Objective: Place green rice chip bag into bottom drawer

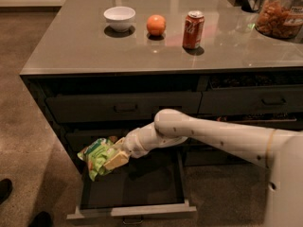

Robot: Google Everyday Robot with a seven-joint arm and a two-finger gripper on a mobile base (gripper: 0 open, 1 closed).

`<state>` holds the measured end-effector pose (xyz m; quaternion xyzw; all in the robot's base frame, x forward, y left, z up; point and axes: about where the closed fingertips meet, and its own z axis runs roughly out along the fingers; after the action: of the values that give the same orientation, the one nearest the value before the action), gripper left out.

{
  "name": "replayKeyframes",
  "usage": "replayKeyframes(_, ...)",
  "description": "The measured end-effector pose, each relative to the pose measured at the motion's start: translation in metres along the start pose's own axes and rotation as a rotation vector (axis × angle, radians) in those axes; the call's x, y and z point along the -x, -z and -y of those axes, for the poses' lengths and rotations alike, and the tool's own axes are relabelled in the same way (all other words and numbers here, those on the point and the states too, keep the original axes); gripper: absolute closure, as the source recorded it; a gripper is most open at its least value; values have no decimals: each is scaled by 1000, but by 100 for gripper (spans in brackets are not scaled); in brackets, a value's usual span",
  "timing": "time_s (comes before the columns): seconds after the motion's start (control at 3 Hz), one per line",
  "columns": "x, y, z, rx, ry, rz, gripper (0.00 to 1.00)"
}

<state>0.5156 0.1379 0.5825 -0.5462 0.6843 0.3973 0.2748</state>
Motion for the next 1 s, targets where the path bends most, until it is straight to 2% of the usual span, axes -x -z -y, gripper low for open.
replayKeyframes(0.33, -40, -57, 30, 21, -32, -60, 100)
replayKeyframes(0.67, -91, -124, 65, 69, -91, -130, 100)
replayKeyframes(1.0, -141, -180, 102, 85, -177, -151, 100)
